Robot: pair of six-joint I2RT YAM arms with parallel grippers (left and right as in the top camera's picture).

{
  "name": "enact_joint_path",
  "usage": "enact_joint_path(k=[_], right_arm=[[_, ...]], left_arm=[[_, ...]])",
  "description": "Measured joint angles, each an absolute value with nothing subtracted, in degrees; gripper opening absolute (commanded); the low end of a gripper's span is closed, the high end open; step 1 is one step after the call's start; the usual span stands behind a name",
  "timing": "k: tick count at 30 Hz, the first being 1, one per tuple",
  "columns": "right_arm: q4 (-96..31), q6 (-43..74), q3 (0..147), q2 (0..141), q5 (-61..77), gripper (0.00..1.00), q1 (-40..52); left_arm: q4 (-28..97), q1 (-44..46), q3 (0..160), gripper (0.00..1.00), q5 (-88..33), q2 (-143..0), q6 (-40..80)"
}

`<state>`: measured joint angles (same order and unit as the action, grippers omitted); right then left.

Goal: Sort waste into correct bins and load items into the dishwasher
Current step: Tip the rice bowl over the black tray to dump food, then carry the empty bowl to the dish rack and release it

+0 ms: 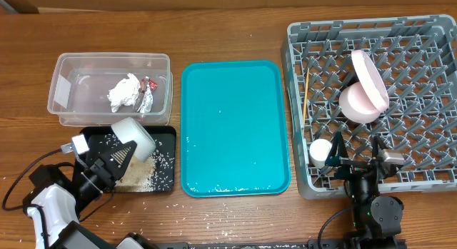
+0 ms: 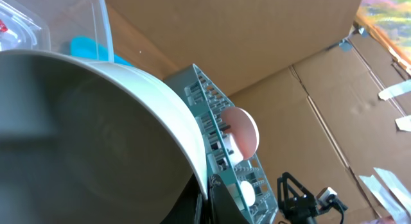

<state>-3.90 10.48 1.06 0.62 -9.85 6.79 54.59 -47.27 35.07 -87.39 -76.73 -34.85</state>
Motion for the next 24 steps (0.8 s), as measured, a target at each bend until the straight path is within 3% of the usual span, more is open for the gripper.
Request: enact_joint_path(k=[4,9,11,18,24], right_arm=[[-3.88,10.48,1.04,0.62,-9.85,1.00,6.79],[-3.90,10.48,1.04,0.62,-9.85,1.00,6.79],[-3.86,10.50,1.04,0.64,-9.87,1.00,6.79],[-3.90,10.48,1.04,0.60,-9.82,1.00,6.79],[-3.81,10.50,1.04,0.64,-9.85,1.00,6.79]], left_arm=[[56.18,-36.73,35.22,0.04,-84.27,-76.69,-33.95],[47.24,-13.50,43.38,0.04,-76.86,-76.66,-24.91],[37.98,-4.34,49.17,0.04,-72.01,-76.64,-15.88],[-17.26,23.42,54.72,0.04,-50.52,-80.18,23.31],[-44.80,30.85,61.87,0.04,-47.33,-102.13,46.06]])
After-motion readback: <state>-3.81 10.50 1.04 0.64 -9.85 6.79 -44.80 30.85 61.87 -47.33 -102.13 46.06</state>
